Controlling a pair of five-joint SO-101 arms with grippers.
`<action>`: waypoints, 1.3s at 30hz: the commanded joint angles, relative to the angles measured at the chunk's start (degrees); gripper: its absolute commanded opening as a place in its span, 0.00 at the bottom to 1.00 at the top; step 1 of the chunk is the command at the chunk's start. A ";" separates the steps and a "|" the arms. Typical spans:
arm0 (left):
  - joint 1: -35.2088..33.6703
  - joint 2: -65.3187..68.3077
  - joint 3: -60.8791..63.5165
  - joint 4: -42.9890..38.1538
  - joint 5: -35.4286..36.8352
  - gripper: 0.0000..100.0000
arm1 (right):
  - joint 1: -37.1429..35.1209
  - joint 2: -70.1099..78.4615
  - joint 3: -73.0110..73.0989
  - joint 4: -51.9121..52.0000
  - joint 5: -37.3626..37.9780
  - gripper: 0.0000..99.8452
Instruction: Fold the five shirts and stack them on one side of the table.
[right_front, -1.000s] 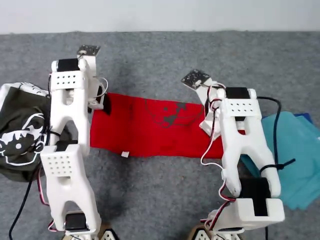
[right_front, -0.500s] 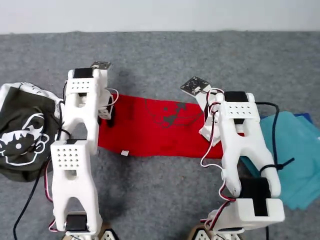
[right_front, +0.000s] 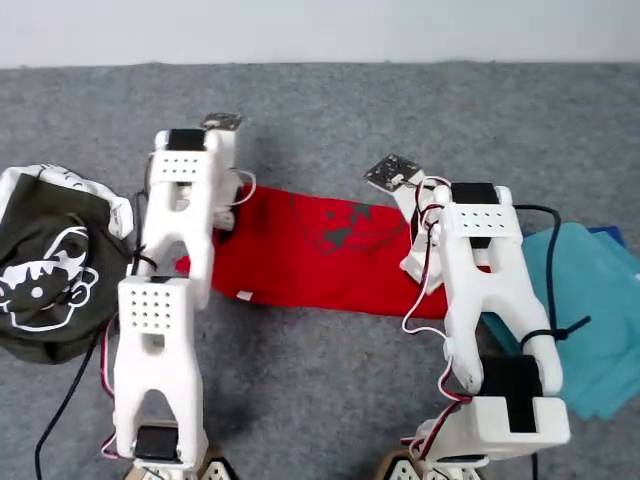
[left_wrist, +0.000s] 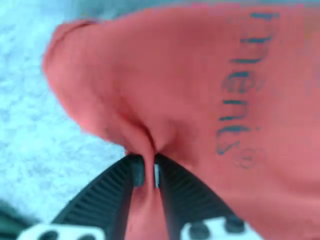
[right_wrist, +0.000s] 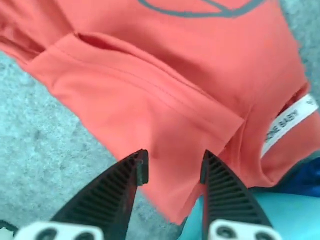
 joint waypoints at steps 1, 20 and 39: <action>7.47 -8.88 -2.59 1.14 0.35 0.01 | 1.27 -3.56 -0.26 1.19 -1.05 0.18; 38.33 -13.63 -4.18 -0.97 0.35 0.01 | 25.27 -17.80 -0.26 7.78 -5.63 0.18; 34.55 -13.89 -12.00 1.05 2.11 0.01 | 24.75 -20.44 5.01 5.93 -5.54 0.18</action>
